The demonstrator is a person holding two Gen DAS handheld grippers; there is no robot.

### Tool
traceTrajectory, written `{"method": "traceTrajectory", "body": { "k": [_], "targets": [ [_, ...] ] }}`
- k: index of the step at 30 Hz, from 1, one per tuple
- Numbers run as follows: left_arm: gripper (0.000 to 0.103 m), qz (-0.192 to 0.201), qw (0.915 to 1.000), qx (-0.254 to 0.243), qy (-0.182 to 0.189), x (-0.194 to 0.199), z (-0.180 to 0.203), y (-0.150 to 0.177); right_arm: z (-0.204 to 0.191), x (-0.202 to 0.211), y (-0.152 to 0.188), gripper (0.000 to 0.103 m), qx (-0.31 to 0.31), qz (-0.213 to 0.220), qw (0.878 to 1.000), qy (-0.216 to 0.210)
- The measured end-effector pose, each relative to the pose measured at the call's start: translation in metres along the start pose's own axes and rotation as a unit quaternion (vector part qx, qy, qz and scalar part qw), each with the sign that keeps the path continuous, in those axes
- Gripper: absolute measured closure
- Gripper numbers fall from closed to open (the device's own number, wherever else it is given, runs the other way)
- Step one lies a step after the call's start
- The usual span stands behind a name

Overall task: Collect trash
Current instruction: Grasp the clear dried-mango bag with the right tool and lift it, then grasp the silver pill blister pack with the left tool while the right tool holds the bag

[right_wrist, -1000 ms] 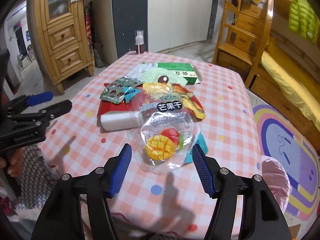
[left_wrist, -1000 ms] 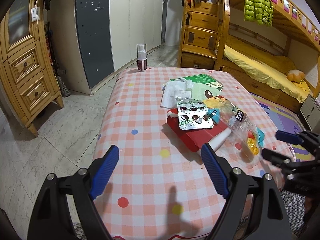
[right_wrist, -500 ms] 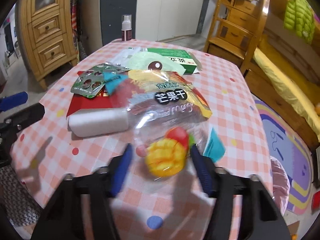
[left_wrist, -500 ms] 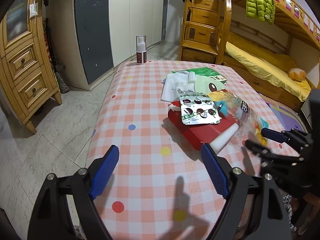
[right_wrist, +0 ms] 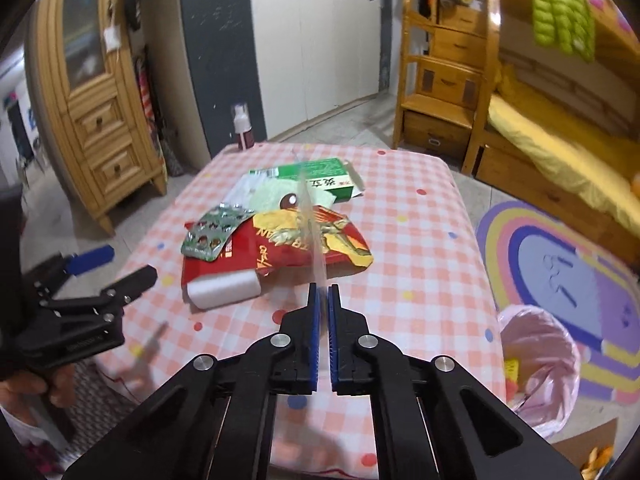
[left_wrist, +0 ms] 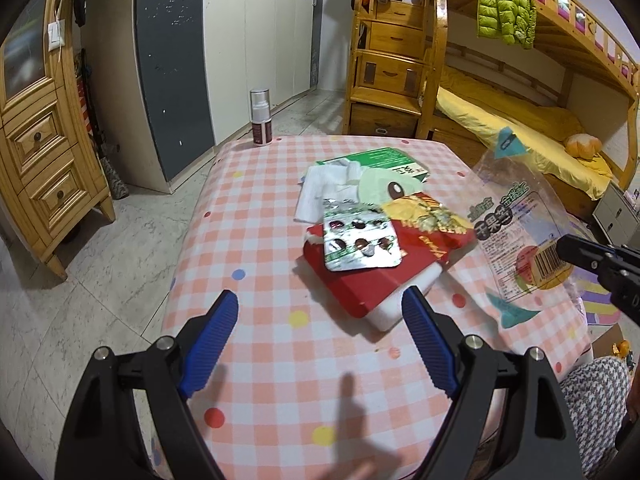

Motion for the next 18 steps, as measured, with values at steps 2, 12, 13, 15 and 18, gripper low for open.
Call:
{"method": "traceTrajectory", "body": {
  "k": [2, 12, 13, 15, 18],
  "targets": [
    [0.021, -0.001, 1.0, -0.003, 0.002, -0.001, 0.004, -0.001, 0.002, 0.002, -0.001, 0.1, -0.007, 0.002, 1.0, -0.002],
    [0.021, -0.011, 0.9999, -0.002, -0.001, -0.012, 0.005, 0.001, -0.009, -0.011, 0.009, 0.092, 0.037, -0.025, 0.999, 0.007],
    [0.021, -0.012, 0.9999, -0.002, -0.001, -0.012, 0.005, 0.001, -0.011, -0.014, 0.009, 0.088, 0.04, -0.027, 0.999, 0.006],
    [0.021, -0.011, 0.9999, -0.002, 0.0, -0.011, 0.005, 0.001, -0.014, -0.022, 0.011, 0.085, 0.044, -0.037, 0.998, 0.001],
    [0.021, -0.012, 0.9999, -0.002, -0.001, -0.012, 0.005, 0.001, -0.016, -0.029, 0.016, 0.084, 0.044, -0.044, 0.998, 0.001]
  ]
}}
Point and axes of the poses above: each gripper's, at about its wrist camera, not at the fingertips, and x roughly against the way its jaws point, z to its right, y to its underside, the point moved 9 cm from there along -x, roughly the way its jaws point, and after that the axes turned 1 degree about -z, right-handed, at the moved point
